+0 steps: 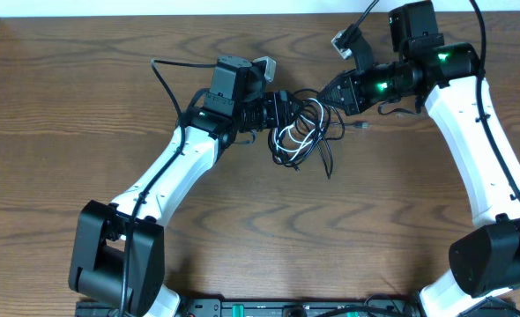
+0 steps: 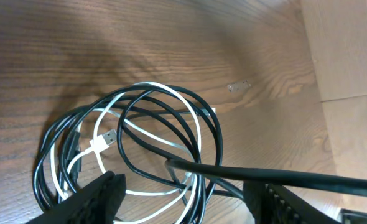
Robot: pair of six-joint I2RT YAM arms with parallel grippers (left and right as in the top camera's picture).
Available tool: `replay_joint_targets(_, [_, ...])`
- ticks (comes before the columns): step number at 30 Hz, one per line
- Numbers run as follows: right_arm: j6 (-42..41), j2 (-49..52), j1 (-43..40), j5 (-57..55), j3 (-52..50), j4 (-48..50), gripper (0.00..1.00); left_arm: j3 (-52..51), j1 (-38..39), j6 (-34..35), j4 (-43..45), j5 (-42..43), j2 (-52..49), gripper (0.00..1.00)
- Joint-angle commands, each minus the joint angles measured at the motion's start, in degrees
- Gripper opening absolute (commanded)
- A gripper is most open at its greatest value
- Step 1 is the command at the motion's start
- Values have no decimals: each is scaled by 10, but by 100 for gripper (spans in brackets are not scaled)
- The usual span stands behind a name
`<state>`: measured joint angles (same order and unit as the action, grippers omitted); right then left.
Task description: Untangle cables
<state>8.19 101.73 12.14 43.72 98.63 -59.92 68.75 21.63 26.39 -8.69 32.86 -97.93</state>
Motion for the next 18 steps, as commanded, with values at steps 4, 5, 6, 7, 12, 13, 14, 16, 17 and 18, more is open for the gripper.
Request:
replay_joint_targets(4, [7,-9,2,49,7,-1,1,0,0,-13,10,-54,-11,70])
replay_joint_targets(5, [7,-9,2,54,7,-3,1,0,0,-12,29,-68,-13,70])
replay_joint_targets(6, [7,-9,2,60,7,-3,1,0,0,-12,42,-68,-15,70])
replay_joint_targets(7, [7,-9,2,72,7,-5,1,0,0,-9,64,-68,-17,70])
replay_joint_targets(12, [7,-9,2,118,7,-14,1,0,16,16,173,-71,-43,70])
replay_joint_targets(13, [7,-9,2,125,7,-15,1,0,19,20,193,-71,-51,70])
replay_joint_targets(14, [7,-10,1,137,7,-17,1,0,19,25,214,-80,-59,70])
replay_joint_targets(16, [7,-12,-1,152,7,-21,1,0,19,46,226,-117,-66,69])
replay_joint_targets(17, [7,-12,-1,160,7,-22,1,0,19,55,231,-136,-66,69])
replay_joint_targets(18, [7,-15,-3,178,7,-24,1,0,19,58,254,-161,-66,69])
